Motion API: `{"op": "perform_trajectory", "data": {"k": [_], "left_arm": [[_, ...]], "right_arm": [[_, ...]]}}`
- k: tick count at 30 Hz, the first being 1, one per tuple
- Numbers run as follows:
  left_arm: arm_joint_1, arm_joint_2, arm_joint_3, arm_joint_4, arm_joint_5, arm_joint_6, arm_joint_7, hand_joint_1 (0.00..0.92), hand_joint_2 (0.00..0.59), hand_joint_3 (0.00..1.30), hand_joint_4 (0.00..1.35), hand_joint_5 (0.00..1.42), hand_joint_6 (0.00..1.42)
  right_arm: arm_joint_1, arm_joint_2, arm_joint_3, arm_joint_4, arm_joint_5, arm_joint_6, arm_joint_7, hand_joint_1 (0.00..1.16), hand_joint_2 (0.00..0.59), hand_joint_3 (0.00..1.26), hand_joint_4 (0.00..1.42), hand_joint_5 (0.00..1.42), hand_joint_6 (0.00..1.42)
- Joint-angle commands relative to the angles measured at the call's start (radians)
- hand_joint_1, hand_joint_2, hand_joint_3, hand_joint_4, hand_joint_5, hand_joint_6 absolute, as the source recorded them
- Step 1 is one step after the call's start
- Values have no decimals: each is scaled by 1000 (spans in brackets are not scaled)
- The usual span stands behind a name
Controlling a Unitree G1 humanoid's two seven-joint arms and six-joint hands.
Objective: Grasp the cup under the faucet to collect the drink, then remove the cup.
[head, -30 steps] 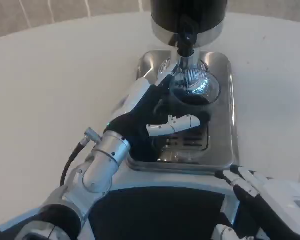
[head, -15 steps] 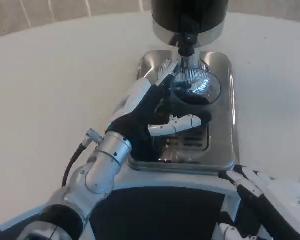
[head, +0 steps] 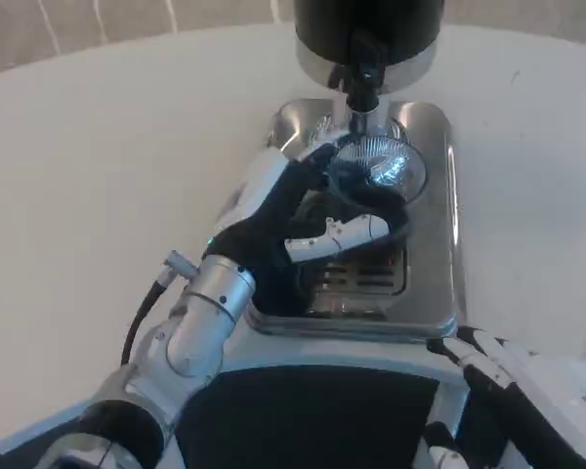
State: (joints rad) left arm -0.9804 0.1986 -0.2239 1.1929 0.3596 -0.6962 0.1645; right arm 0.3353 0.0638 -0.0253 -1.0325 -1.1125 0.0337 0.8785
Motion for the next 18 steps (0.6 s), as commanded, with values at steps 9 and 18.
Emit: {"op": "perform_trajectory", "data": {"k": [9, 18], "left_arm": [[24, -1, 2, -6, 7, 0, -12, 371, 86, 504, 375, 425, 301], [10, -8, -25, -2, 38, 7, -3, 371, 87, 438, 266, 408, 275]], "right_arm": [[-14, 18, 17, -15, -11, 44, 7, 386, 527, 95, 0, 0, 0], [-11, 10, 14, -15, -14, 61, -3, 386, 527, 95, 0, 0, 0]]}}
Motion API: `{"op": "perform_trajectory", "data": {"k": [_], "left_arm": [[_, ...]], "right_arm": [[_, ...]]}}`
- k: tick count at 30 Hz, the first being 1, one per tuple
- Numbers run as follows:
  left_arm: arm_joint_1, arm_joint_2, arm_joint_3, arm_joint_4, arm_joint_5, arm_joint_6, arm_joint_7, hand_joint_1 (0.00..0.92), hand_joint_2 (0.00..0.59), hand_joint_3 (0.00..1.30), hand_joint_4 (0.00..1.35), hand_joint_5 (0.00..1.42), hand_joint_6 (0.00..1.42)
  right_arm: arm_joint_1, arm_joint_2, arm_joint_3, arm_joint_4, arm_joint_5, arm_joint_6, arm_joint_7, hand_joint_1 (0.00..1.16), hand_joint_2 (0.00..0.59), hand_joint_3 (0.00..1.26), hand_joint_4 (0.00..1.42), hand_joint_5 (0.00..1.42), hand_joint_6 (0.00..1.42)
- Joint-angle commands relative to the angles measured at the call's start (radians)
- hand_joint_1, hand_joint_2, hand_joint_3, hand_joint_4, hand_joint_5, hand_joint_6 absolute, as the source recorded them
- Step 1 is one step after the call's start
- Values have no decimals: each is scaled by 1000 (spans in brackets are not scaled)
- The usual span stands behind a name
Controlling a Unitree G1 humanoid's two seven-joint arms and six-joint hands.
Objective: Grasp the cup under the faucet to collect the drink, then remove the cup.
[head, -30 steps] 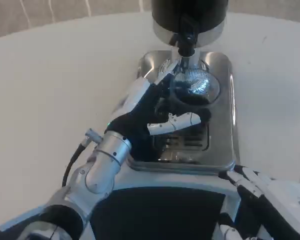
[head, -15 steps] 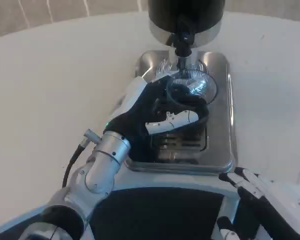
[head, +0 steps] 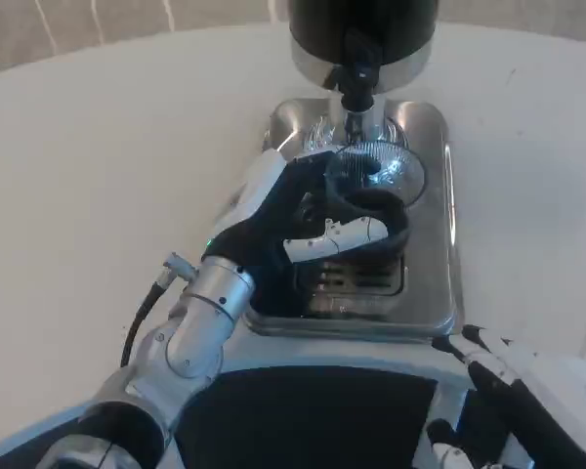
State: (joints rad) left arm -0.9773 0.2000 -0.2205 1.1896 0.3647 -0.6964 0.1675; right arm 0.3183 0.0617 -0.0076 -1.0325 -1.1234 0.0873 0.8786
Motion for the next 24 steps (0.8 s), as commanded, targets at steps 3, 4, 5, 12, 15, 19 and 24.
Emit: {"op": "perform_trajectory", "data": {"k": [3, 4, 5, 12, 15, 19, 24], "left_arm": [[7, -14, -47, 0, 51, 20, 18, 371, 87, 405, 245, 442, 265], [7, -15, -53, 0, 58, 25, 29, 371, 87, 402, 244, 448, 265], [6, -16, -57, 0, 62, 29, 36, 376, 85, 400, 251, 461, 264], [2, -24, -85, -1, 87, 63, 90, 402, 78, 406, 278, 525, 284], [0, -25, -98, -1, 92, 74, 107, 402, 78, 414, 287, 559, 301], [-1, -27, -101, 0, 103, 90, 133, 414, 76, 462, 357, 645, 336], [7, -26, -92, -4, 103, 89, 181, 443, 88, 575, 480, 763, 371]], "right_arm": [[3, 12, -26, -15, 2, 13, -4, 386, 527, 95, 0, 0, 0], [2, 12, -29, -15, 3, 14, -3, 386, 527, 95, 0, 0, 0], [1, 12, -29, -15, 3, 14, -2, 386, 527, 95, 0, 0, 0], [4, 13, -21, -15, -3, 25, 1, 386, 527, 95, 0, 0, 0], [6, 13, -22, -15, -1, 28, 1, 386, 527, 95, 0, 0, 0], [3, 14, -27, -15, 3, 35, 2, 385, 525, 95, 0, 0, 0], [1, 14, -29, -15, 8, 50, 6, 385, 518, 95, 0, 0, 0]]}}
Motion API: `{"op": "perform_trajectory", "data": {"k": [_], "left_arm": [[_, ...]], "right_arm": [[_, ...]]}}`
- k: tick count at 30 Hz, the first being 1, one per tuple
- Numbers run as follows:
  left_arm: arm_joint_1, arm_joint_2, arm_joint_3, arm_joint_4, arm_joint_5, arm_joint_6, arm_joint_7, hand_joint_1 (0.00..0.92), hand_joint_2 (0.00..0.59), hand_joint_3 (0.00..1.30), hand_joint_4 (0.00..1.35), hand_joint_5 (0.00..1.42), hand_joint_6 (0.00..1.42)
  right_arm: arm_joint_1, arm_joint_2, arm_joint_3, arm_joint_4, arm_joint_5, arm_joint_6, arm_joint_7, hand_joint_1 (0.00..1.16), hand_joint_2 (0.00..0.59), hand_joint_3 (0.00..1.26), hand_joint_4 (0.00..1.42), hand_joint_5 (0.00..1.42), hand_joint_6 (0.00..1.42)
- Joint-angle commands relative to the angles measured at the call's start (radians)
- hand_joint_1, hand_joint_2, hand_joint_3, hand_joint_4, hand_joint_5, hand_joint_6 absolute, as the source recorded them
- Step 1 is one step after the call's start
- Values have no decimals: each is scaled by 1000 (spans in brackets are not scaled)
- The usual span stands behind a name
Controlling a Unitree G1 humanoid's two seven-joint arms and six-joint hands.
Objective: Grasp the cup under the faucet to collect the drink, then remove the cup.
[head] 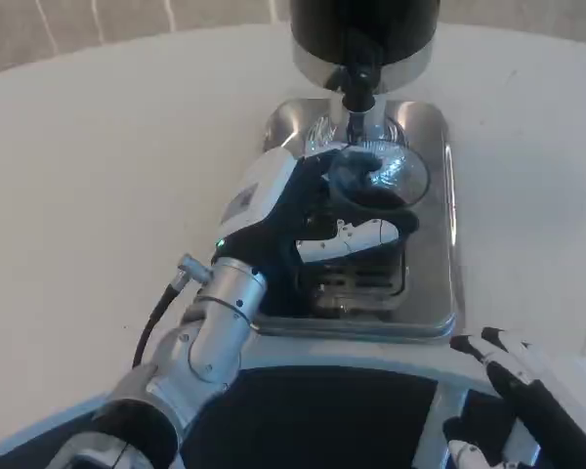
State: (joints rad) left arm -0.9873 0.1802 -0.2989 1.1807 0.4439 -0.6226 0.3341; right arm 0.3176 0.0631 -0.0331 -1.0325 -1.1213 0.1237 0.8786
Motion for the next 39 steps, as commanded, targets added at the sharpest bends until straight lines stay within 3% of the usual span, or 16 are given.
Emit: {"op": "perform_trajectory", "data": {"k": [1, 6, 11, 16, 25, 32, 39], "left_arm": [[18, -6, -12, 4, 23, 13, 22, 448, 88, 602, 511, 794, 381], [32, -3, -6, -7, 27, -2, 89, 466, 86, 721, 667, 951, 477], [48, -3, 8, -20, 23, -16, 152, 554, 105, 951, 990, 1254, 754], [61, 5, 27, -32, 10, -33, 156, 593, 98, 983, 1099, 1385, 909], [98, 39, 66, -66, -25, -86, 104, 607, 70, 964, 1120, 1418, 958], [155, 89, 105, -129, -50, -163, 51, 609, 57, 958, 1120, 1404, 967], [223, 153, 145, -200, -77, -244, -10, 613, 50, 950, 1120, 1404, 971]], "right_arm": [[1, 13, -3, -15, 7, 15, 6, 386, 516, 95, 0, 0, 0], [-4, 14, -5, -15, 8, 22, 7, 389, 511, 95, 0, 0, 0], [-8, 16, -9, -15, 12, 25, 7, 394, 507, 95, 0, 0, 0], [-15, 17, -11, -15, 17, 27, 8, 402, 502, 95, 0, 0, 0], [-42, -3, -6, -15, 18, 61, 14, 411, 500, 101, 0, 0, 0], [-60, -20, -6, -15, 27, 85, 9, 415, 497, 99, 0, 0, 1], [-79, -42, -3, -15, 31, 62, -2, 407, 495, 96, 0, 0, 1]]}}
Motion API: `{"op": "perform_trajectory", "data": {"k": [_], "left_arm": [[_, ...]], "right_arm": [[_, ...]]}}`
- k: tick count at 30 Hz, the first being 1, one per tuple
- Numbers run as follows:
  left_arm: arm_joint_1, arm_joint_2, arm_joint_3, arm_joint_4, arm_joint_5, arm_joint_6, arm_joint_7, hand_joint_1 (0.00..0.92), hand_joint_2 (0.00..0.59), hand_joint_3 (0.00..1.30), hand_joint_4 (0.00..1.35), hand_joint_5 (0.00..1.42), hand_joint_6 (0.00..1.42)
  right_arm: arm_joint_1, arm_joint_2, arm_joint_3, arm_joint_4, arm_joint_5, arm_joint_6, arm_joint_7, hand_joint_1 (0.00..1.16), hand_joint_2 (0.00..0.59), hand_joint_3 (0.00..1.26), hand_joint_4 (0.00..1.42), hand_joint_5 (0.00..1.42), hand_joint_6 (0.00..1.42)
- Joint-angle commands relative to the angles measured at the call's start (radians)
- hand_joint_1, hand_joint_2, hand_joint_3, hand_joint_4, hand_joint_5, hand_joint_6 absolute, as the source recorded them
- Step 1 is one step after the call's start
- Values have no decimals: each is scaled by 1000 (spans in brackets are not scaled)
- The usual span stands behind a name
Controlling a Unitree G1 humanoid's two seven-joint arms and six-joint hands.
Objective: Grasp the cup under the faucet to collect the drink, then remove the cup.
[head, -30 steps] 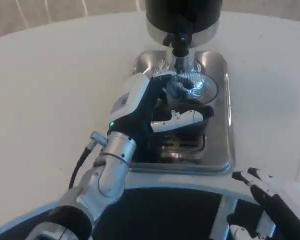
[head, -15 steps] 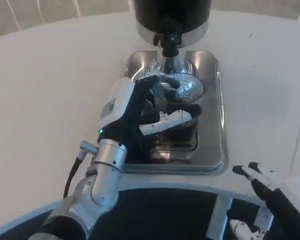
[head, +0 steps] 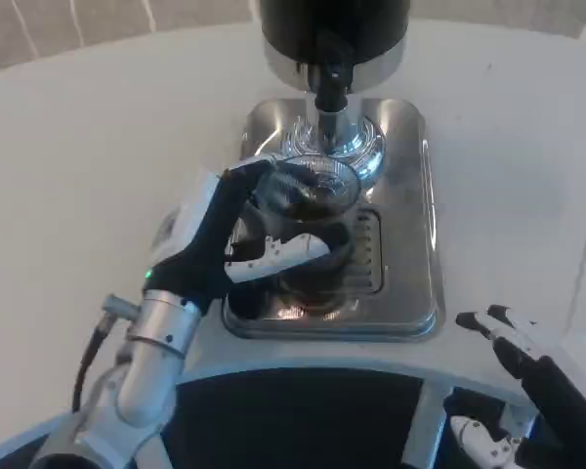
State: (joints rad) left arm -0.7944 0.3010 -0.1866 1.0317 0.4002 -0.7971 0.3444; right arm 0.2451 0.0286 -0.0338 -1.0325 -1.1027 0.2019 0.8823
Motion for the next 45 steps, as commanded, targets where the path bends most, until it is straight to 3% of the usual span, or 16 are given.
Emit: {"op": "perform_trajectory", "data": {"k": [1, 7, 13, 19, 30, 37, 45], "left_arm": [[39, 39, 41, -59, -37, -77, -26, 614, 49, 949, 1120, 1404, 971], [96, 90, 84, -111, -59, -119, -68, 616, 45, 948, 1120, 1404, 986], [163, 140, 125, -165, -84, -155, -114, 621, 41, 947, 1120, 1404, 990], [254, 184, 170, -265, -121, -189, -163, 624, 40, 947, 1120, 1404, 994], [422, 223, 254, -462, -218, -200, -273, 623, 31, 947, 1120, 1404, 1016], [516, 244, 303, -576, -272, -204, -338, 623, 25, 947, 1108, 1404, 1020], [594, 239, 341, -677, -301, -197, -382, 625, 23, 947, 1107, 1404, 1023]], "right_arm": [[-9, -9, -3, -15, 13, -24, -8, 406, 495, 96, 0, 0, 1], [-18, -16, -10, -15, 14, -69, -6, 365, 479, 87, 0, 0, 0], [-40, -31, -8, -15, 14, -75, 6, 352, 478, 80, 0, 0, 0], [-83, -47, 29, -15, -12, -77, 22, 346, 478, 75, 0, 0, 0], [-129, -43, 75, -15, -51, -111, 43, 342, 490, 58, 0, 0, 0], [-123, -18, 112, -15, -89, -169, 47, 343, 493, 52, 0, 0, 0], [-87, 33, 140, -15, -129, -264, 37, 347, 499, 46, 0, 0, 0]]}}
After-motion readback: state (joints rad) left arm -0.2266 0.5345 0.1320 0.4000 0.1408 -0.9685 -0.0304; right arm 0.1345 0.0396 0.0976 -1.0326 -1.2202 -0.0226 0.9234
